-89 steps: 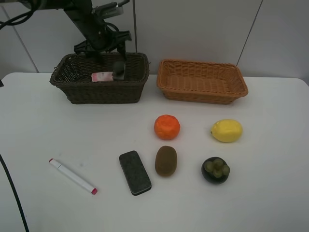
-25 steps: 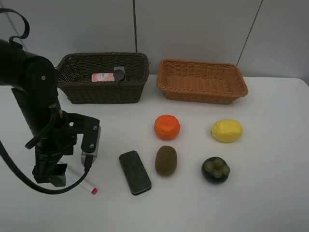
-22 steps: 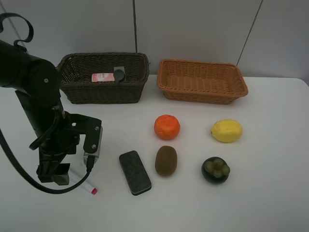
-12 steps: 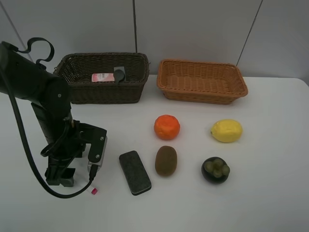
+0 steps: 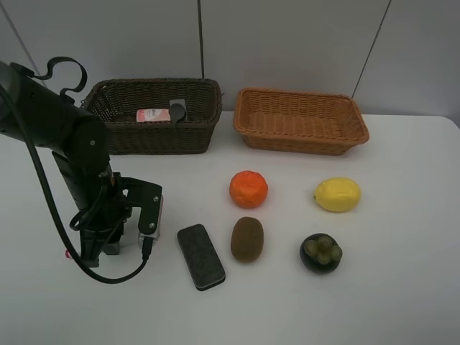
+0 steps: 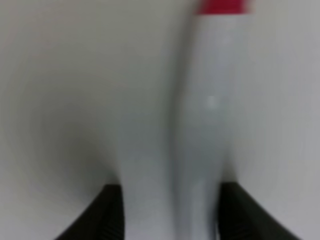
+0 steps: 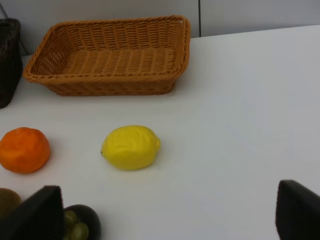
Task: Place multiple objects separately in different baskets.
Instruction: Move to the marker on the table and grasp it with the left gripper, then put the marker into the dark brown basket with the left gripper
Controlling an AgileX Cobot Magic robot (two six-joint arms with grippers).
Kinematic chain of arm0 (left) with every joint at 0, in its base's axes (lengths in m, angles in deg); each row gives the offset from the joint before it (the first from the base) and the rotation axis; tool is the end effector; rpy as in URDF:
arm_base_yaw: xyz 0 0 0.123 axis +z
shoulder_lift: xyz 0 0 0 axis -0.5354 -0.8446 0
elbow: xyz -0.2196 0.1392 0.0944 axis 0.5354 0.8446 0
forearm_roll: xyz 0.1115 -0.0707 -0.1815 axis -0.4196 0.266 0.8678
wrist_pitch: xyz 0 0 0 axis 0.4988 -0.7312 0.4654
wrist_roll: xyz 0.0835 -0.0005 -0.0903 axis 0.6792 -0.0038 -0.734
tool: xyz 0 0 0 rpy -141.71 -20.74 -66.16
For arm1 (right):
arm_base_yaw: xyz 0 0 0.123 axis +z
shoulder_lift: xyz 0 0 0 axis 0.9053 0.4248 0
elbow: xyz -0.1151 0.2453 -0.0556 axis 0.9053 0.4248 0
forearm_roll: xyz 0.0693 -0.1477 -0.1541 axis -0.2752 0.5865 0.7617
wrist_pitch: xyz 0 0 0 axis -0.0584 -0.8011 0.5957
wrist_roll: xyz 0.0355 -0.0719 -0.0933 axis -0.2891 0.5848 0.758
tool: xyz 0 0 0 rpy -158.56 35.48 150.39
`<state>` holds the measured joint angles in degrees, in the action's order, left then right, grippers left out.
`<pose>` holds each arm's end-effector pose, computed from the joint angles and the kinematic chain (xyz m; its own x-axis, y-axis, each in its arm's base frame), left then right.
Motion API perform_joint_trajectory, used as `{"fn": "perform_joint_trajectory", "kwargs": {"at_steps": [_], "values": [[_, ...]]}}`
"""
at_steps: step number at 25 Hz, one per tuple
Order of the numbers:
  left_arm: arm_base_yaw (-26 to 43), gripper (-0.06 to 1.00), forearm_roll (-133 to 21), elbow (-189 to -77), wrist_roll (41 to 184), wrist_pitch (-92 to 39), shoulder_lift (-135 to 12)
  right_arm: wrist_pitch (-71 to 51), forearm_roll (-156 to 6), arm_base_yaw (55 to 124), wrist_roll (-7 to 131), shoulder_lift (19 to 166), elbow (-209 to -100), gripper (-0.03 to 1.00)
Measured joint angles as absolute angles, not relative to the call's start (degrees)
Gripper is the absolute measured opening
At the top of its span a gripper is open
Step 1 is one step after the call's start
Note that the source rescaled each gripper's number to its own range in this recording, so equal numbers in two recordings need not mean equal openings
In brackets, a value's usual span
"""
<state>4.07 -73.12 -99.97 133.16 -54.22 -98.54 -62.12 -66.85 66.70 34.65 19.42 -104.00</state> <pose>0.2377 -0.1234 0.0650 -0.0632 0.9975 0.0310 0.9979 0.0628 0.0130 0.0050 0.0002 0.2539 -0.4444 0.0583 -0.8939 0.0001 0.9979 0.0650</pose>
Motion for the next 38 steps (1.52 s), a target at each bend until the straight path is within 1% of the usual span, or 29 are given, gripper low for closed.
{"fn": "perform_joint_trajectory", "kwargs": {"at_steps": [1,2,3,8,12,18,24,27,32,35,38], "values": [[4.1,0.12,-73.1,-100.0,133.2,-54.9,-98.6,-62.1,-66.8,66.7,34.7,19.4,-104.0,1.0],[4.1,0.03,-73.1,-100.0,133.2,-55.6,-98.6,-62.1,-66.8,66.7,34.7,19.4,-104.0,1.0],[4.1,0.0,-73.1,-100.0,133.1,-56.2,-98.6,-62.1,-66.8,66.7,34.7,19.4,-104.0,1.0],[4.1,0.0,-72.8,-100.4,132.5,-59.3,-98.6,-62.1,-66.8,66.7,34.7,19.4,-104.0,1.0],[4.1,0.0,-71.0,-102.8,129.1,-63.1,-97.6,-62.1,-66.8,66.7,34.7,19.4,-104.0,1.0],[4.1,0.0,-63.8,-113.2,120.9,-62.8,-88.7,-62.1,-66.8,66.7,34.7,19.4,-104.0,1.0],[5.0,0.0,-62.5,-124.8,109.8,-53.2,-88.1,-62.1,-66.8,66.7,34.7,19.4,-104.0,1.0],[7.5,0.0,-62.4,-129.5,103.3,-46.6,-91.4,-62.1,-66.8,66.7,34.7,19.4,-104.0,1.0],[13.5,0.0,-62.3,-136.3,90.9,-38.4,-98.8,-62.1,-66.8,66.7,34.7,19.4,-104.0,1.0],[16.5,0.0,-63.3,-138.2,88.4,-34.3,-101.9,-62.1,-66.8,66.7,34.7,19.4,-104.0,1.0],[18.2,0.0,-66.7,-138.4,88.5,-32.7,-103.1,-62.1,-66.8,66.7,34.7,19.4,-104.0,1.0]]}}
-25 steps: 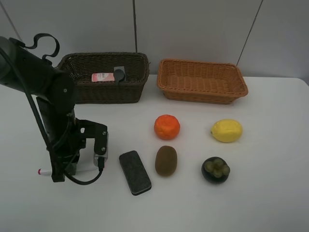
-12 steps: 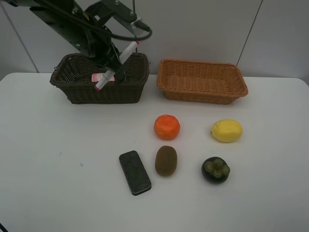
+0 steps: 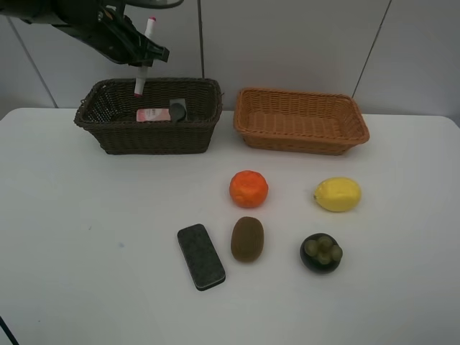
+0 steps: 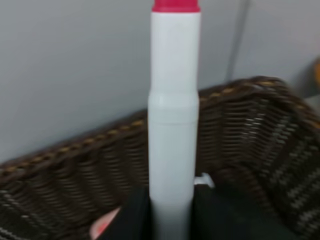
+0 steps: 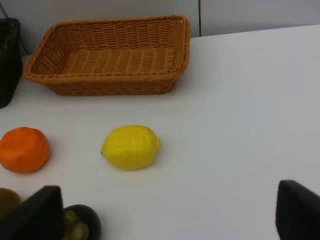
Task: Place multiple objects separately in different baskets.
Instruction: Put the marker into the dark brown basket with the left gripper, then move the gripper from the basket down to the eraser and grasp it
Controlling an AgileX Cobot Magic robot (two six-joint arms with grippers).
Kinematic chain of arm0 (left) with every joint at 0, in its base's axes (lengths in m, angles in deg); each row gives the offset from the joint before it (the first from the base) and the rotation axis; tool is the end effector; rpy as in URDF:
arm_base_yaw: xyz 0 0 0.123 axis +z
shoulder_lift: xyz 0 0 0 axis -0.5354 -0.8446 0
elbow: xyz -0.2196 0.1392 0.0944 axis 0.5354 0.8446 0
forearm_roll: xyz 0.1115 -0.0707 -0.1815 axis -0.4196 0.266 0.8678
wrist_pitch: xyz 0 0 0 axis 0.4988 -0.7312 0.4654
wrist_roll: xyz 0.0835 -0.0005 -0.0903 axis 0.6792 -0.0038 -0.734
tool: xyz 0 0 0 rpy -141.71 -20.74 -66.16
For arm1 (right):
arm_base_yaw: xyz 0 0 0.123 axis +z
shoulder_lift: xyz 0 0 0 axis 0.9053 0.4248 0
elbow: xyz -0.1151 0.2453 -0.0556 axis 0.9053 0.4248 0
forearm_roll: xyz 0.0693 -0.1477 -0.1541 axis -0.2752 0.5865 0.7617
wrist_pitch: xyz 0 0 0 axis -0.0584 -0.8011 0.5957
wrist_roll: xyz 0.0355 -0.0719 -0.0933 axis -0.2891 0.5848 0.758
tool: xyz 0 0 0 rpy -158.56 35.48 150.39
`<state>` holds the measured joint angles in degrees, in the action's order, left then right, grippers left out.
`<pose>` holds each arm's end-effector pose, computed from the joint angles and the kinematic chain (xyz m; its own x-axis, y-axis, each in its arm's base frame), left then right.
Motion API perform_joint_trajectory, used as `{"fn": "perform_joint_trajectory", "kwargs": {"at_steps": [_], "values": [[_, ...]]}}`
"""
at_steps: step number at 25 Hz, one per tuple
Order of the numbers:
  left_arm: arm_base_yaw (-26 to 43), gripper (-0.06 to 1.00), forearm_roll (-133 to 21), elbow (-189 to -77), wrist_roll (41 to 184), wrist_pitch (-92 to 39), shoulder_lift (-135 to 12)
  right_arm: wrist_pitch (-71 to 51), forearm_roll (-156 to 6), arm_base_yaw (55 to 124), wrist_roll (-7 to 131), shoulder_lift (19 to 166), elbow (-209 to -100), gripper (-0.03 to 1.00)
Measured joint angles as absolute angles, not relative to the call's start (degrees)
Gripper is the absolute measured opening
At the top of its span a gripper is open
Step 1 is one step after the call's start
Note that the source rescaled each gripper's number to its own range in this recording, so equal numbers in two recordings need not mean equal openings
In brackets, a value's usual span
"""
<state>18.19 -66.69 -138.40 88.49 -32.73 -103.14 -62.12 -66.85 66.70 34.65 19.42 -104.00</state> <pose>0.4499 -0.1148 0.2121 -0.5185 0.2667 -0.8124 0.3228 0.9409 0.1029 0.0050 0.0002 0.2539 -0.4444 0.0583 -0.8939 0.0001 0.9979 0.0650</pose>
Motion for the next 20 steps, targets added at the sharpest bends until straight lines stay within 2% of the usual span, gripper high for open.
{"fn": "perform_joint_trajectory", "kwargs": {"at_steps": [1,2,3,5,6,8,12,20], "values": [[18.4,0.01,-67.8,-138.4,88.9,-32.8,-103.2,-62.1,-66.8,66.7,34.7,19.4,-104.0,1.0],[18.5,0.07,-69.0,-138.4,89.4,-33.0,-103.2,-62.1,-66.8,66.7,34.7,19.4,-104.0,1.0],[18.5,0.19,-70.2,-138.4,89.8,-33.2,-103.2,-62.1,-66.8,66.7,34.7,19.4,-104.0,1.0],[18.5,0.6,-71.2,-138.5,89.8,-33.9,-103.2,-62.1,-66.8,66.7,34.7,19.4,-104.0,1.0],[18.5,0.78,-71.4,-138.5,89.5,-34.7,-103.2,-62.1,-66.8,66.7,34.7,19.4,-104.0,1.0],[18.5,0.93,-71.6,-138.6,88.5,-37.0,-103.2,-62.1,-66.8,66.7,34.7,19.4,-104.0,1.0],[18.3,1.0,-71.6,-138.6,83.4,-47.6,-102.8,-62.1,-66.8,66.7,34.7,19.4,-104.0,1.0],[18.2,1.0,-68.6,-138.6,63.3,-81.1,-95.1,-62.1,-66.8,66.7,34.7,19.4,-104.0,1.0]]}}
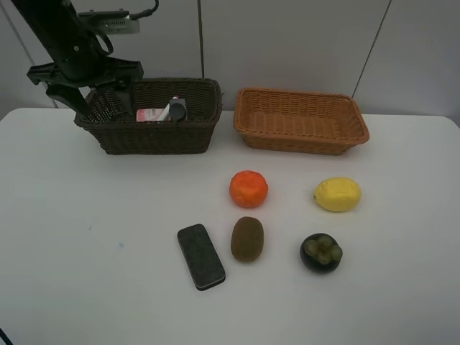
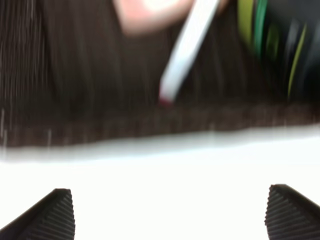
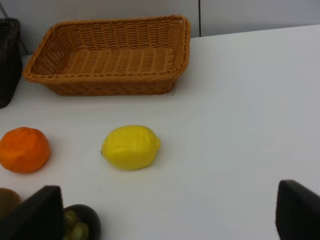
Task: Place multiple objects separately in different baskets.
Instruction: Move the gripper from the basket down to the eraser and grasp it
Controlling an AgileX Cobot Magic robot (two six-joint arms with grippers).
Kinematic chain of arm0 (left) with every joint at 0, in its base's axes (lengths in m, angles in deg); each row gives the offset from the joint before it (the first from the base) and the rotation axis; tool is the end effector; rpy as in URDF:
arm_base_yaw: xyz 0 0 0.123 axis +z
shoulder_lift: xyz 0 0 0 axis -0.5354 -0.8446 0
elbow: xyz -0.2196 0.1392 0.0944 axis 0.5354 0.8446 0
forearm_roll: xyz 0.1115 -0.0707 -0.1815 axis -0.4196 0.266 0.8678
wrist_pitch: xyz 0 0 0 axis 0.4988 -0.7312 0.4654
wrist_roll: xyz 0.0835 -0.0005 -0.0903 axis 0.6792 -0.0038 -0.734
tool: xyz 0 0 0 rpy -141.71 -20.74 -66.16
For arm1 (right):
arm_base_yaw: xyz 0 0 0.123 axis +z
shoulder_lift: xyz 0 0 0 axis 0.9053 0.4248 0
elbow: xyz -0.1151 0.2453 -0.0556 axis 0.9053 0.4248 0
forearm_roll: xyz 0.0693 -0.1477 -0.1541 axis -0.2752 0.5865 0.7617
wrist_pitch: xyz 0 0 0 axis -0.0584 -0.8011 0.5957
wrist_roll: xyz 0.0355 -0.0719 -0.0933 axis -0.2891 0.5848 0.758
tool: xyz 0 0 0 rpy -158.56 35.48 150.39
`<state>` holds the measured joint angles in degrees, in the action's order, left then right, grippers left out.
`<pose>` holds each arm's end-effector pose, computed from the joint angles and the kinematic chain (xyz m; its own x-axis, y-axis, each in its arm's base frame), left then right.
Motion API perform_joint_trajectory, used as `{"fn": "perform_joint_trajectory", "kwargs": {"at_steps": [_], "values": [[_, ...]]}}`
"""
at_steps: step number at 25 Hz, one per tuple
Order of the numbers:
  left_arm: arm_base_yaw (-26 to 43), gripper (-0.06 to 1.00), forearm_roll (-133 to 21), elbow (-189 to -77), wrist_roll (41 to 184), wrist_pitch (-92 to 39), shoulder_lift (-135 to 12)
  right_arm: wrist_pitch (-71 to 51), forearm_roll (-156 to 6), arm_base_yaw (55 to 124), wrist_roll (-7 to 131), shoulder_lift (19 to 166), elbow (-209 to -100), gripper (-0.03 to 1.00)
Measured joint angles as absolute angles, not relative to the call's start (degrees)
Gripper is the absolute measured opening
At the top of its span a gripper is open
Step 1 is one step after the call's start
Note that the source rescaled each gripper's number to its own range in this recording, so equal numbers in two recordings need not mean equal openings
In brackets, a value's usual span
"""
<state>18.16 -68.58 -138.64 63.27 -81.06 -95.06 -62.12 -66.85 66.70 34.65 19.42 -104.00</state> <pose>0.3577 -0.0923 0.2144 -0.9690 -0.0281 -0.2453 -0.0085 0.9967 -0.0809 0.0050 0.0002 0.2539 -0.4444 0.0583 -0.8939 0.0001 0.9979 0.0650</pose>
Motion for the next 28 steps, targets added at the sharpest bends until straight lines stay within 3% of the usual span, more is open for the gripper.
{"fn": "perform_joint_trajectory", "kwargs": {"at_steps": [3,10,21,28], "values": [[18.2,1.0,-68.3,-138.8,60.8,-90.3,-94.0,-62.1,-66.8,66.7,34.7,19.4,-104.0,1.0],[17.0,1.0,-58.8,-138.5,58.9,-91.4,-93.8,-62.1,-66.8,66.7,34.7,19.4,-104.0,1.0],[-2.2,1.0,-56.5,-138.4,45.7,-91.4,-95.7,-62.1,-66.8,66.7,34.7,19.4,-104.0,1.0],[-7.0,1.0,-56.2,-138.0,41.0,-91.4,-103.3,-62.1,-66.8,66.7,34.7,19.4,-104.0,1.0]]}}
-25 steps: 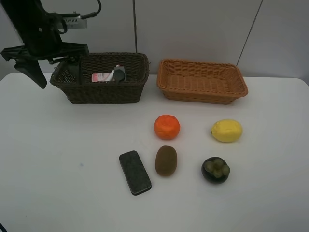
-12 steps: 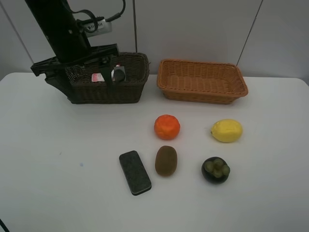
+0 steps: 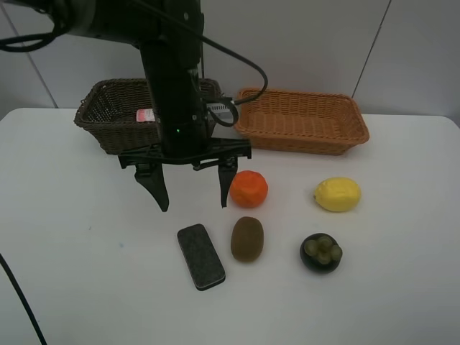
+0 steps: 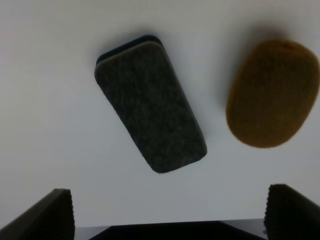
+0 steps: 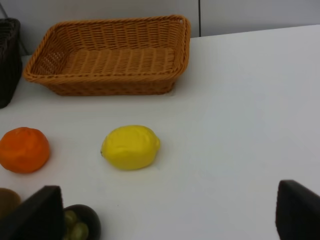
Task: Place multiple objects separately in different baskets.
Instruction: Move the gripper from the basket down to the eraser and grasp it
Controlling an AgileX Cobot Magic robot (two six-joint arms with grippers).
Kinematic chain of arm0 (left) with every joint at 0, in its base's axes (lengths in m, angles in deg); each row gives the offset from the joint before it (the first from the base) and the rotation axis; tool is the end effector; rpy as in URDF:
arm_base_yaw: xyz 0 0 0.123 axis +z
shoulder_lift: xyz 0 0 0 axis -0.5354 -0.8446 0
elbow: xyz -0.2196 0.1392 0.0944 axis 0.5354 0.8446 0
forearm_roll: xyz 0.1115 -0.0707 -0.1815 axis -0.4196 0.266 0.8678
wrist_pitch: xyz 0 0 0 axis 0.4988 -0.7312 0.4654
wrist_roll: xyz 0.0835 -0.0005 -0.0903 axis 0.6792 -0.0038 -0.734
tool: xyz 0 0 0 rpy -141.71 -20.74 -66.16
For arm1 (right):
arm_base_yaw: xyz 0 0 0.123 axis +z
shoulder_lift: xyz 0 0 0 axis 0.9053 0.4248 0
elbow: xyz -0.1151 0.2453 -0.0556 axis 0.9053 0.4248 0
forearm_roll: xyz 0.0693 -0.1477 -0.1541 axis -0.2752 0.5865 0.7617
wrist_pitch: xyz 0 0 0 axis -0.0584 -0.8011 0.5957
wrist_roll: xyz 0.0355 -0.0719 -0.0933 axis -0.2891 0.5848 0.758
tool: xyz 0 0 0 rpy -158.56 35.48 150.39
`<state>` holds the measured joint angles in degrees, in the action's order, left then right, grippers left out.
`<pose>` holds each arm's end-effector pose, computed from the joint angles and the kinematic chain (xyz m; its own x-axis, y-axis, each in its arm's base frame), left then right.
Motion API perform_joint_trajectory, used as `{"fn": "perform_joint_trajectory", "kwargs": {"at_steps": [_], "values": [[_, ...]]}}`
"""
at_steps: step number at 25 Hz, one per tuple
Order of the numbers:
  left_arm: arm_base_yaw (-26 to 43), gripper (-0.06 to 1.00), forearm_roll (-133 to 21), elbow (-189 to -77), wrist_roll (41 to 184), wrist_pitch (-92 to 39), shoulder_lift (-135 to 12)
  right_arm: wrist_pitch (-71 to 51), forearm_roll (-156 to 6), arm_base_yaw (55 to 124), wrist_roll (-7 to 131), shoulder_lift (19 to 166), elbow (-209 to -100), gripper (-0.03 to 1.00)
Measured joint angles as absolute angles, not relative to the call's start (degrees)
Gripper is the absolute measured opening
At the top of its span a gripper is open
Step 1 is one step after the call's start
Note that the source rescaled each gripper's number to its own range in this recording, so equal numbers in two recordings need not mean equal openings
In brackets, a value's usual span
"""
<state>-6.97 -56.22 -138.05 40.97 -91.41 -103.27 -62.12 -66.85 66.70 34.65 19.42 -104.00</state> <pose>0.2585 -0.2459 0.1607 -0.9807 -0.0427 0.1906 -0.0655 0.9912 -0.1153 0.0050 0.0002 0.2539 -0.4444 0.0583 -0.8939 0.0001 0.9979 0.0650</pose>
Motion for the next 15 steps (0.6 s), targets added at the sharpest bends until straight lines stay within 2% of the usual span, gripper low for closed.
{"fn": "perform_joint_trajectory", "kwargs": {"at_steps": [15], "values": [[-7.1,1.0,-57.3,-138.0,36.7,-91.4,-110.2,-62.1,-66.8,66.7,34.7,19.4,-104.0,1.0]]}}
